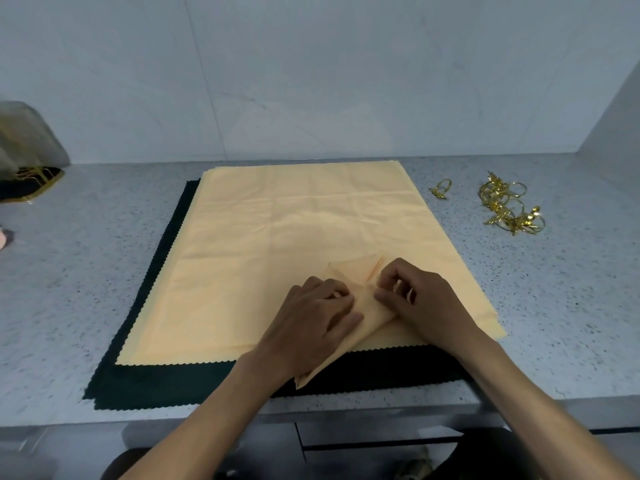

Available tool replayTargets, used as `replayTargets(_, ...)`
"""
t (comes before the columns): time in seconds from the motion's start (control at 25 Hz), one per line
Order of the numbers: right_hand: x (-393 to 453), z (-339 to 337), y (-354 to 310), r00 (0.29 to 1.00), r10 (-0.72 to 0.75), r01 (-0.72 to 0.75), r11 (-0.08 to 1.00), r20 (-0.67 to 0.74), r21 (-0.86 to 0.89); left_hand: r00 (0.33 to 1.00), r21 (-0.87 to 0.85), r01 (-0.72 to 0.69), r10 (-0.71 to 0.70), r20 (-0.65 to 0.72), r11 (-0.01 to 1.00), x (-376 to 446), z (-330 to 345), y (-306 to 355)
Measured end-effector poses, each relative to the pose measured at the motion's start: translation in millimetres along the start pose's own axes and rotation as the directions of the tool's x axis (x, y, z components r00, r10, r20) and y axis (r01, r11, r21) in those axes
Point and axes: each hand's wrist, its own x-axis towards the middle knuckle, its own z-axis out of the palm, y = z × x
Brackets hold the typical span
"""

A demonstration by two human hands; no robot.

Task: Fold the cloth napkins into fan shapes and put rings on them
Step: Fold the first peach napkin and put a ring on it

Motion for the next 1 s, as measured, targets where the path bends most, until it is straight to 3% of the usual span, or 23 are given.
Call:
replayTargets(0.2, 1, 11, 3, 1.0, -0.011, 0.012, 0.983, 0.008, -0.186, 1.0, 0.111, -0.02, 0.019, 0.012, 0.994, -2, -1, 6)
replayTargets(0.4, 9, 12, 3, 0.999, 0.017, -0.011, 0.987, 0.035, -0.158, 0.99, 0.087, -0.13, 0.133, -0.04, 0.988, -1, -5, 3)
replayTargets(0.56, 9, 16, 1, 1.0, 0.029, -0.031, 0.966, -0.01, -0.256, 0.963, 0.098, -0.266, 0.26, 0.076, 0.959, 5, -17, -7)
replayTargets(0.68, -20, 23, -15, 0.943, -0.259, 0.109, 0.832, -0.207, -0.543, 0.919, 0.054, -0.337, 0.316, 0.235, 0.94, 17, -28, -15)
replayTargets(0.8, -67, 49, -57, 0.926, -0.372, 0.326, 0.871, -0.061, -0.367, 0.883, 0.04, -0.332, 0.295, 0.366, 0.943, 30, -36, -17)
replayTargets(0.88, -80, 69, -75, 0.939, -0.34, 0.34, 0.88, 0.06, -0.332, 0.874, 0.047, -0.325, 0.281, 0.396, 0.944, 36, -36, -17)
replayTargets(1.0, -79, 85, -85, 0.954, -0.296, 0.293, 0.889, 0.047, -0.351, 0.878, 0.05, -0.3, 0.255, 0.405, 0.953, 39, -36, -19)
